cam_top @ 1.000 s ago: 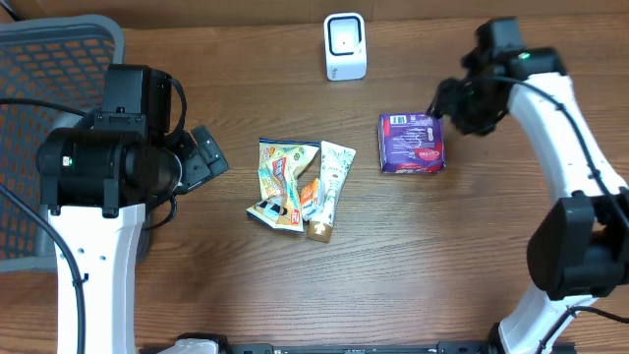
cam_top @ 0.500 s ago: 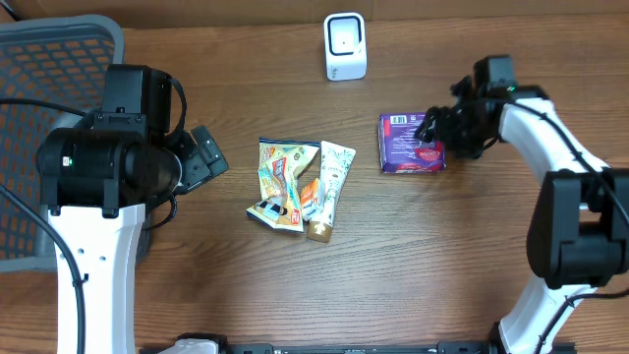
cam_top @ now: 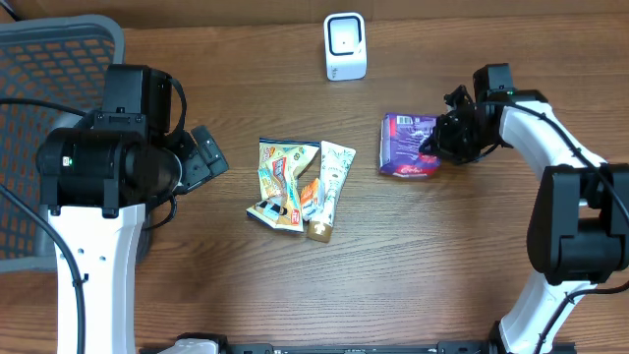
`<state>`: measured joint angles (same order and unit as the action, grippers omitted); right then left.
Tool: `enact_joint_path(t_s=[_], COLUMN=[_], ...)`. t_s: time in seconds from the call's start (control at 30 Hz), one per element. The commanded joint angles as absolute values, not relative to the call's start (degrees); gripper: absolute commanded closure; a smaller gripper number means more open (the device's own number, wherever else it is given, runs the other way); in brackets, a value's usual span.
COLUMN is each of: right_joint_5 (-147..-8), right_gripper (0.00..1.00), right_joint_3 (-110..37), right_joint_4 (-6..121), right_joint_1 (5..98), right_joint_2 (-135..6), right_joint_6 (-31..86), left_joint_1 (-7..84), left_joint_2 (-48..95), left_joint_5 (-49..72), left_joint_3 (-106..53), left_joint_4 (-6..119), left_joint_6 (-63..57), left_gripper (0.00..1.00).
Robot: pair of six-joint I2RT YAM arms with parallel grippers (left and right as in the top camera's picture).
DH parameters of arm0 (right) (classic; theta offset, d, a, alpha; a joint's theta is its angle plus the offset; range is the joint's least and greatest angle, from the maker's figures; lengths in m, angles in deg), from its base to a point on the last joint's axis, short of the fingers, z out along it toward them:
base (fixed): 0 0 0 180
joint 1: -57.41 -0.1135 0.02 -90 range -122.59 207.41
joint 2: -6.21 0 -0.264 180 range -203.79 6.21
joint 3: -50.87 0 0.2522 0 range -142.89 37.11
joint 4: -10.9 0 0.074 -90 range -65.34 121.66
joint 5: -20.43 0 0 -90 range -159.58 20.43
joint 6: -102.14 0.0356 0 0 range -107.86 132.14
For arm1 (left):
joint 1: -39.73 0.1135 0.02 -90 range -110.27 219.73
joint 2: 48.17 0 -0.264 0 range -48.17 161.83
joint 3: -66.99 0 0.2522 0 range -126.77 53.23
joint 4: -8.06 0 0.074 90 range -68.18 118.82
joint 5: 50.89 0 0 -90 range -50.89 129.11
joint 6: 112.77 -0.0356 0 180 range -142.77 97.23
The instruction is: Scan the item barcode
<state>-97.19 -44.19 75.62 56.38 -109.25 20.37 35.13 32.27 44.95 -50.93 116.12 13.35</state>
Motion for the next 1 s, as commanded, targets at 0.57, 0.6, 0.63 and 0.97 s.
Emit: enact_joint_path(t_s=[0.57,0.6,0.63,0.97], right_joint_5=[-40.78,-40.52,-40.21,-40.19], right_gripper=[0.96,0.96,0.96,0.90], right_joint_3=[-58.92,-57.57,-56.34,-45.33], right_joint_4=[120.73,121.10,121.17,118.35], right_joint_1=[50.65,50.58,50.56,50.19], right_joint_2=[-104.38,-104.38,-104.38,-104.40], right_joint_6=[56.13,56.11,56.15,61.68], left_joint_1=[35.43,35.43,35.43,35.43], left_joint_2=[32.41,32.41,32.41,32.41], left_joint_5=[45.67,45.67,45.67,45.67], left_joint_3=[-50.69,-50.69,-50.69,-50.69], left_joint_4=[116.08,116.08,116.08,116.08], left_joint_6=[14.53,14.53,14.53,14.53], left_gripper=[0.01,0.01,0.01,0.01])
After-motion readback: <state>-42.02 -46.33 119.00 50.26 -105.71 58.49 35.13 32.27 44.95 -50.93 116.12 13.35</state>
